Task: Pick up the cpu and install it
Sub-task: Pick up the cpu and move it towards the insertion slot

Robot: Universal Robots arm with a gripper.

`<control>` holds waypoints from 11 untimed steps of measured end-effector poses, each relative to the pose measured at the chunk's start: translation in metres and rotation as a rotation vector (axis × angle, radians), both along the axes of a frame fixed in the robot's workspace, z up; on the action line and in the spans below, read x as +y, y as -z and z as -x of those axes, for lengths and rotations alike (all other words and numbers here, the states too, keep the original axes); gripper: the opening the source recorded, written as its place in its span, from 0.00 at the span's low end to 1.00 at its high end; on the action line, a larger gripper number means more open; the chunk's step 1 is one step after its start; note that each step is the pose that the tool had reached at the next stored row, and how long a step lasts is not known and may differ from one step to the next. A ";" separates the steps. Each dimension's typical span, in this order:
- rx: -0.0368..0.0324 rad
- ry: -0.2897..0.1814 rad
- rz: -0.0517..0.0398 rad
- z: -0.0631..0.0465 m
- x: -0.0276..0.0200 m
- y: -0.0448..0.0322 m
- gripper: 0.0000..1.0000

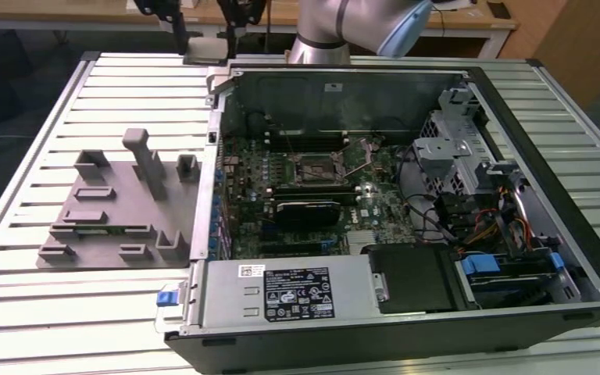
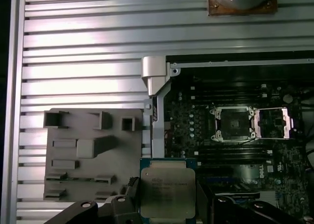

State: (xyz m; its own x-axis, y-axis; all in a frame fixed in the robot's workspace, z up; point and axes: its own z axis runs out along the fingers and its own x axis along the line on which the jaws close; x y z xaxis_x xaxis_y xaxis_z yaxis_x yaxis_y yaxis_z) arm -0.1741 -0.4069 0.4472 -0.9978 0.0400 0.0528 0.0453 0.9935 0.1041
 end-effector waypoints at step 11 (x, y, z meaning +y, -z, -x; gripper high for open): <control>0.0063 0.000 0.0000 -0.030 0.0000 0.0139 0.54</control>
